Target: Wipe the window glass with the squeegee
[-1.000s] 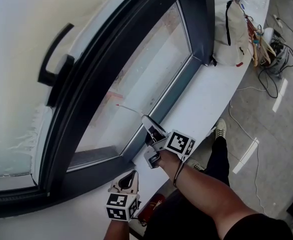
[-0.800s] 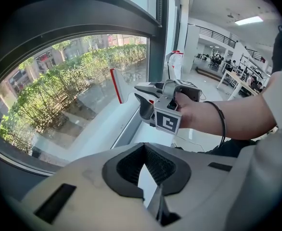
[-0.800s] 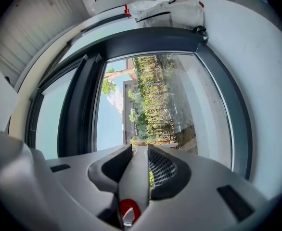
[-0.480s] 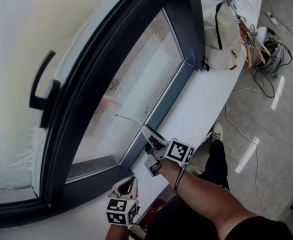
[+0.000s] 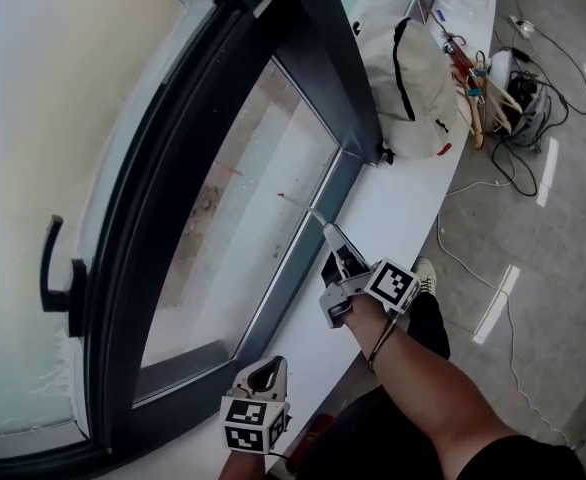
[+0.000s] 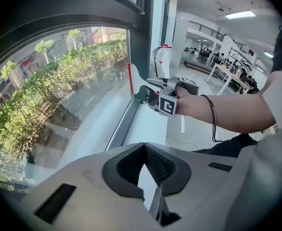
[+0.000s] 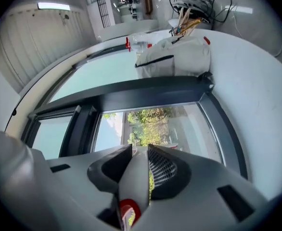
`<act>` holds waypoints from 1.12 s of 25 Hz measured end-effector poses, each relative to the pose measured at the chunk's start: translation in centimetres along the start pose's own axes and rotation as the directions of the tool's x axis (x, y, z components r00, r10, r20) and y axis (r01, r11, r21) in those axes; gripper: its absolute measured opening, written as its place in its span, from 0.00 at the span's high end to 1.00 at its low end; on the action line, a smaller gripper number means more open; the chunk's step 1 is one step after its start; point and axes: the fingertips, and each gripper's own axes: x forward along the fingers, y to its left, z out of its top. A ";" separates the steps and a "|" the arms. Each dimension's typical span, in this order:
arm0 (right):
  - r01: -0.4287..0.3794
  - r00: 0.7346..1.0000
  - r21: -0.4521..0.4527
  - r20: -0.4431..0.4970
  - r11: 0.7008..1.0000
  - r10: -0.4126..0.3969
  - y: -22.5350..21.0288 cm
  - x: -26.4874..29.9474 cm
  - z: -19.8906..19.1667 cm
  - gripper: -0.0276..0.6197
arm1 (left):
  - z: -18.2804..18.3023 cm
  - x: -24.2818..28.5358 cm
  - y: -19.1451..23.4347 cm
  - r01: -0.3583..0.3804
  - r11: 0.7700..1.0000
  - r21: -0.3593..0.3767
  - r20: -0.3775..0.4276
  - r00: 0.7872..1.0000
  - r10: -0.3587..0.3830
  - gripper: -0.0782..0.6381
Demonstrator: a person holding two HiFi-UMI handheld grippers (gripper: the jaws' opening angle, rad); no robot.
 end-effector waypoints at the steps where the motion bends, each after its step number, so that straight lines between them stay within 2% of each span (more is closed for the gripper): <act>1: 0.006 1.000 -0.007 0.022 1.000 -0.006 -0.4 0.5 1.8 0.81 | 0.9 0.7 -0.4 0.008 1.000 0.005 -0.002 1.000 -0.008 0.89; 6: 0.022 0.993 -0.026 0.120 0.999 -0.019 -2.5 3.3 9.5 0.81 | 4.0 3.9 -1.4 0.032 0.999 0.022 -0.031 0.999 -0.032 0.89; 11: 0.034 0.986 -0.041 0.166 0.999 -0.027 -4.9 6.6 14.4 0.81 | 6.3 7.1 -1.4 0.034 0.999 0.011 -0.064 0.997 -0.033 0.89; 18: 0.050 0.989 -0.045 0.139 0.998 -0.043 -7.9 10.0 16.3 0.81 | 7.8 9.6 -1.4 0.034 0.999 0.008 -0.102 0.994 -0.033 0.89; 28: 0.036 0.991 -0.034 0.127 0.999 -0.031 -9.2 12.1 16.9 0.81 | 8.1 10.6 -0.8 0.019 1.000 -0.007 -0.121 0.992 -0.020 0.89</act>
